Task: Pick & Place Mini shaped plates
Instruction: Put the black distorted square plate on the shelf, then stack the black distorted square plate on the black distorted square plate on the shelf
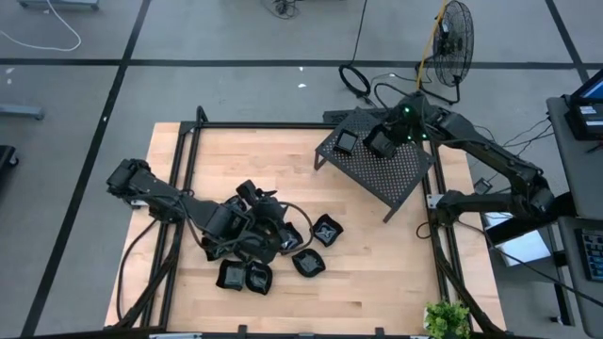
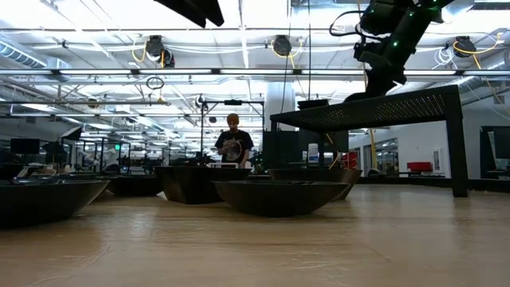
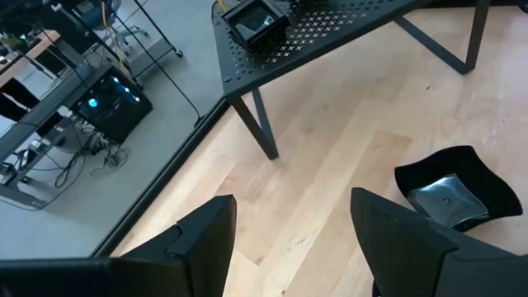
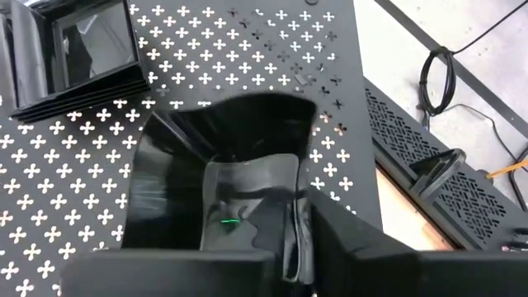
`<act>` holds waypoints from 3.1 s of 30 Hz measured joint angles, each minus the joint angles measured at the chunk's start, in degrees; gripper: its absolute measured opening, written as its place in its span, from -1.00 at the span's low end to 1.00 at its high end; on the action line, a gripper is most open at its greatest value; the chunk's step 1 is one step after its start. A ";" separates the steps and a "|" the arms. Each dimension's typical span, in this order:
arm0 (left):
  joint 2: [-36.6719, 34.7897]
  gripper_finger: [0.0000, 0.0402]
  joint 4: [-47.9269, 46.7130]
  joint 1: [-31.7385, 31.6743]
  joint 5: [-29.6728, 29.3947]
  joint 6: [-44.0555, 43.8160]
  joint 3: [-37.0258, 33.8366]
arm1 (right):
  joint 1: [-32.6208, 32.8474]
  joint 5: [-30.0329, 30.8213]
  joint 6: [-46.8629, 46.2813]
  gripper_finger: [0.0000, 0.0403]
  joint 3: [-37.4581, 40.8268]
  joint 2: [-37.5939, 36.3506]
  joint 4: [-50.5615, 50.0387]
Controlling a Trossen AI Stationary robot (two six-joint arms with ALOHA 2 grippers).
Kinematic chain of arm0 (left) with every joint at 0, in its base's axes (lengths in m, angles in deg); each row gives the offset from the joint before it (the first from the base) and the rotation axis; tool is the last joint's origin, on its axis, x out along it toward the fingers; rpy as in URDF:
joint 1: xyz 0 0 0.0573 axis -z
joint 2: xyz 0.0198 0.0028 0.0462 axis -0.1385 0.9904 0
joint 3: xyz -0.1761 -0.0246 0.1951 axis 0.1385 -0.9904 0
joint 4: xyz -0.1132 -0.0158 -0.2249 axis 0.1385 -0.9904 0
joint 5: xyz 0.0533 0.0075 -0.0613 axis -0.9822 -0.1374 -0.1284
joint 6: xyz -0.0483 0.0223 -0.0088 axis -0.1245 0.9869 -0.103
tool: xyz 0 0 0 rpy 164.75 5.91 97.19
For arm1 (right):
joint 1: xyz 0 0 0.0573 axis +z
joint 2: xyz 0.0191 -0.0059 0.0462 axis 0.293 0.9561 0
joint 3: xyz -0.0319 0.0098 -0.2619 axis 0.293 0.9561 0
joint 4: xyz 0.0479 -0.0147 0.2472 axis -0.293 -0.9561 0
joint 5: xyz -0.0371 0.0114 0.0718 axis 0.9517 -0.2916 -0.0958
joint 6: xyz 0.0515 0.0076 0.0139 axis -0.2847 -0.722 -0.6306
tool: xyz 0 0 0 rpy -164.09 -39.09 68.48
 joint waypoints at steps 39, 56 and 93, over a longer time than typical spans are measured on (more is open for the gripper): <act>0.53 0.20 40.47 -12.88 39.01 0.25 -33.91 | 19.44 -15.08 2.99 -0.38 0.01 -10.57 13.56; 0.51 -0.05 45.09 -13.35 44.39 1.54 -38.42 | 20.33 -14.99 2.99 -0.38 0.01 -8.21 13.78; 4.03 -0.99 39.18 -3.26 -22.50 47.69 -7.21 | 49.01 6.32 8.47 -0.38 12.97 -8.36 38.40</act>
